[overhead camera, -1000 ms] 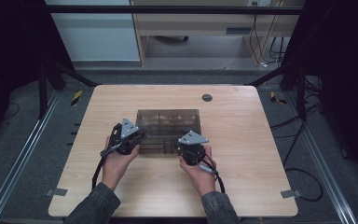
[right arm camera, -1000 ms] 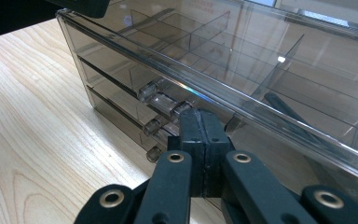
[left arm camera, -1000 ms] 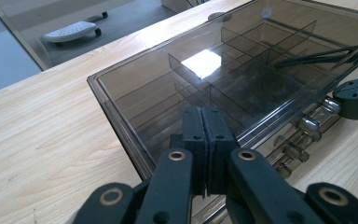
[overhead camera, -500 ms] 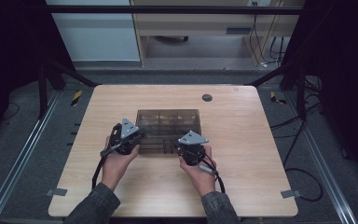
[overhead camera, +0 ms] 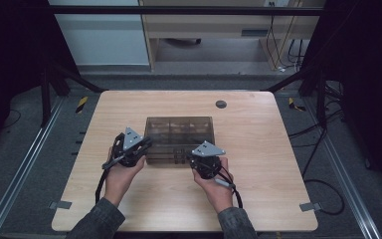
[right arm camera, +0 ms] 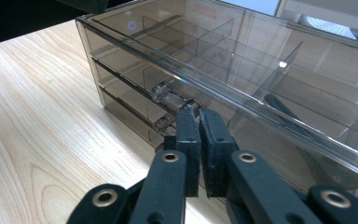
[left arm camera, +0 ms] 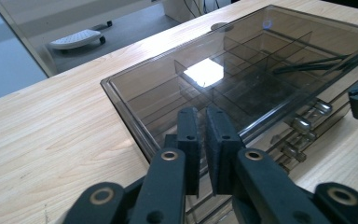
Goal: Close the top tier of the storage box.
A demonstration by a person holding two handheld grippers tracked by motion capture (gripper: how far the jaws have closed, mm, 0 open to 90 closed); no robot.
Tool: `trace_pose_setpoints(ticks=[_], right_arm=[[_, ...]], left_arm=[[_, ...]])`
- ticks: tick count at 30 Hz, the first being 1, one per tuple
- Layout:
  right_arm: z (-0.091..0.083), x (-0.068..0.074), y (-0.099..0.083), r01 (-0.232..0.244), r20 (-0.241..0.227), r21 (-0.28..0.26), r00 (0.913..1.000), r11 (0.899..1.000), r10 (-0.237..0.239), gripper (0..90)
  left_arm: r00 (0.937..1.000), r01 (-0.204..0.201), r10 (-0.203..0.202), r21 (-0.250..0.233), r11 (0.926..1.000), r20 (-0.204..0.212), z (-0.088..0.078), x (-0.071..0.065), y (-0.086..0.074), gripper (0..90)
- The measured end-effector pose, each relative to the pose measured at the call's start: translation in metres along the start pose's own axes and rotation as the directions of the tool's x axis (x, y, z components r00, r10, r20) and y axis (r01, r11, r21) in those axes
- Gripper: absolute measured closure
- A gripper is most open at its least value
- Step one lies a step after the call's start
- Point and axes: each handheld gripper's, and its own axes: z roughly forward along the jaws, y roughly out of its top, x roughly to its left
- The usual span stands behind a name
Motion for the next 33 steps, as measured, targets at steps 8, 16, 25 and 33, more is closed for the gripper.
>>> trace_pose_setpoints(ticks=[8, 16, 25, 33], right_arm=[[-0.006, 0.0, 0.0, 0.003, -0.002, -0.009, 1.0, 1.0, -0.003, 83.3], [-0.009, -0.002, 0.0, -0.001, 0.005, -0.011, 1.0, 1.0, 0.001, 77.9], [-0.012, 0.0, 0.001, -0.004, 0.018, -0.012, 0.9998, 1.0, 0.004, 66.9], [-0.014, 0.003, 0.001, 0.003, 0.026, -0.001, 0.9997, 1.0, -0.003, 56.8]], left_arm=[[0.9999, -0.006, 0.006, -0.028, 0.9996, -0.01, -0.008, -0.004, 0.0, 75.5], [0.9992, 0.01, -0.012, -0.037, 0.9992, -0.039, -0.011, -0.003, -0.001, 58.8], [0.9977, 0.051, -0.054, -0.062, 0.9968, -0.04, -0.015, -0.003, -0.001, 36.0], [0.998, 0.057, -0.059, -0.078, 0.9953, -0.022, -0.02, -0.001, -0.001, 23.0]])
